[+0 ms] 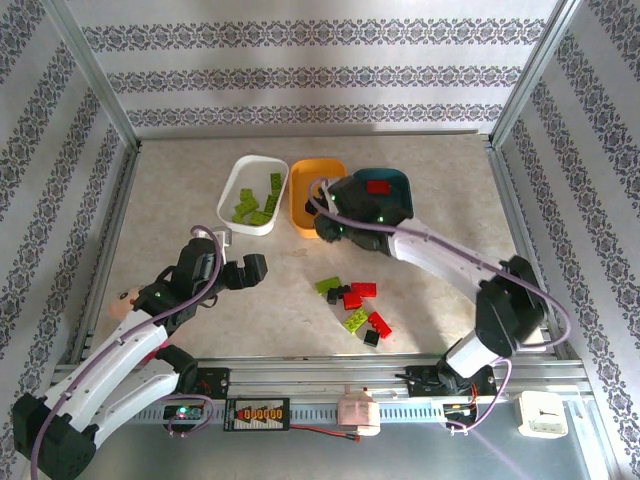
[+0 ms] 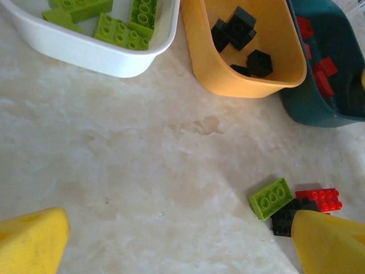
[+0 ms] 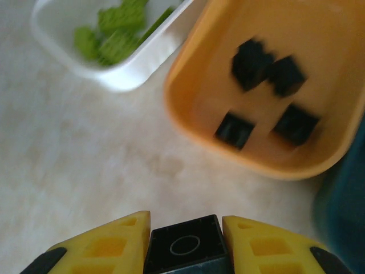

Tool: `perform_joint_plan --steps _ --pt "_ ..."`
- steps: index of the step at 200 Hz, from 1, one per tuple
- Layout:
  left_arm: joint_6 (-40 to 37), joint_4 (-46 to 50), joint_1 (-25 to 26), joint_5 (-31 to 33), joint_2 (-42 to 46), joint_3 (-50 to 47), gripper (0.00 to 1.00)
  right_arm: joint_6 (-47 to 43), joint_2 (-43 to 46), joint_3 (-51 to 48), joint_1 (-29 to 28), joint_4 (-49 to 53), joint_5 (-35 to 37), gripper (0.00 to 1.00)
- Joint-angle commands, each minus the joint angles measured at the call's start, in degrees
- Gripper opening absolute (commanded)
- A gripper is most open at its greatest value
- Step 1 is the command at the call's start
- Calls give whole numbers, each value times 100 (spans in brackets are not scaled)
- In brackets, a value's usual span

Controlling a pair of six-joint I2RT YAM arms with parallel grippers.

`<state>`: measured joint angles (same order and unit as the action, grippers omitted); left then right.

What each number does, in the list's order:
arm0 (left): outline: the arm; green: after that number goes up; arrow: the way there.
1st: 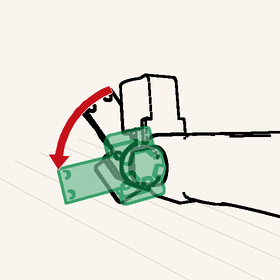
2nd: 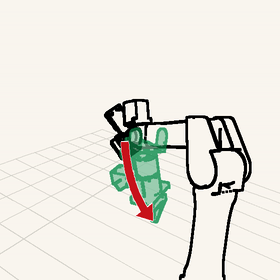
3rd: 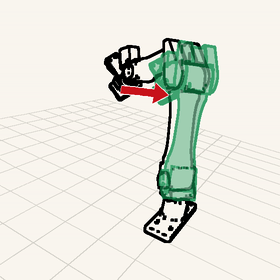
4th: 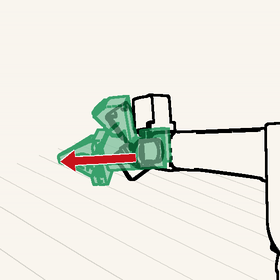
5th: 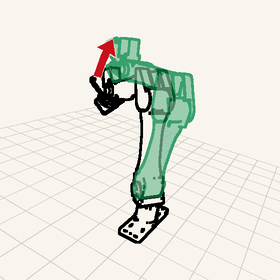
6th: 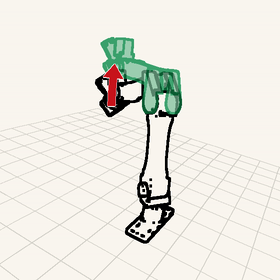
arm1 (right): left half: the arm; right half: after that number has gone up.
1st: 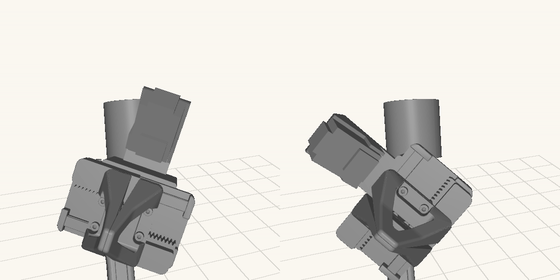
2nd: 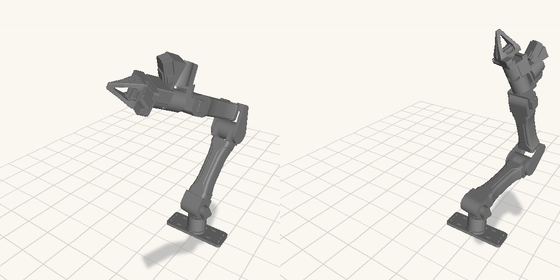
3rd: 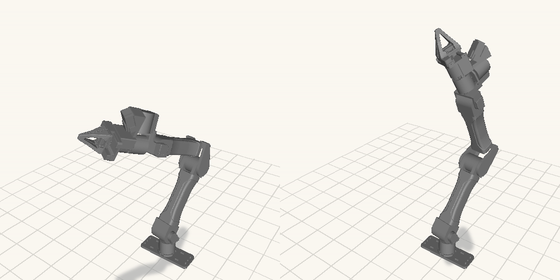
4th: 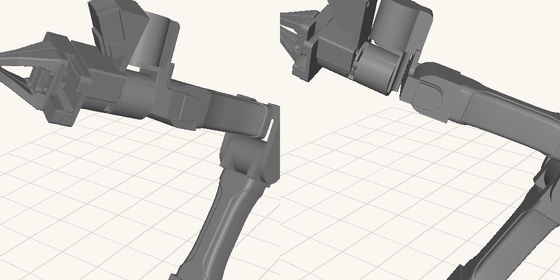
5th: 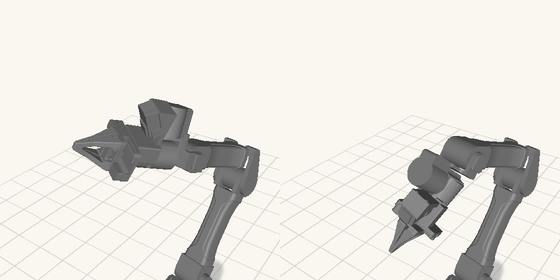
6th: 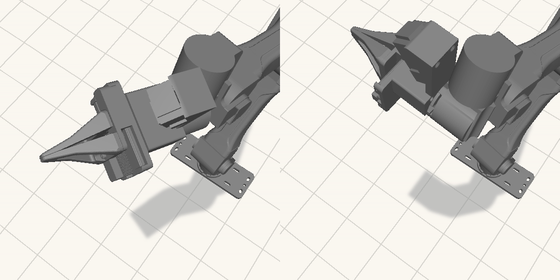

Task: Sort the legos into containers by color
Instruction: Place the lego in the container, then pick up the lego from the bottom-center of the table.

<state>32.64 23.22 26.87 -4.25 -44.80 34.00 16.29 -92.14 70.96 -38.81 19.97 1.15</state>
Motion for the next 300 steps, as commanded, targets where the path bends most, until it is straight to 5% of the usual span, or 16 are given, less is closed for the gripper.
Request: perform_joint_plan --steps 1,47,75,96,126,175,222,300 --pt "124 -329 -37 -223 -34 -90 100 -16 -737 568 251 -91 -58 25" --pt "129 -461 -33 -481 -195 -153 100 178 -1837 1550 475 139 281 31" --pt "113 -587 -42 -618 -306 -161 100 376 -1967 1693 514 120 258 61" --pt "92 -685 -40 -733 -440 -130 100 461 -1741 1595 523 26 202 69" --pt "-2 -808 -37 -1100 -796 -2 100 514 -1008 1001 499 -140 83 70" --pt "-24 -1138 323 -1526 -1799 246 86 578 478 -779 302 -111 -26 68" --pt "108 -1476 345 -1436 -1751 -19 100 805 1664 -2402 62 467 -210 68" --pt "258 -1479 351 -1181 -1638 -272 100 1684 1848 -3097 -1165 760 152 70"
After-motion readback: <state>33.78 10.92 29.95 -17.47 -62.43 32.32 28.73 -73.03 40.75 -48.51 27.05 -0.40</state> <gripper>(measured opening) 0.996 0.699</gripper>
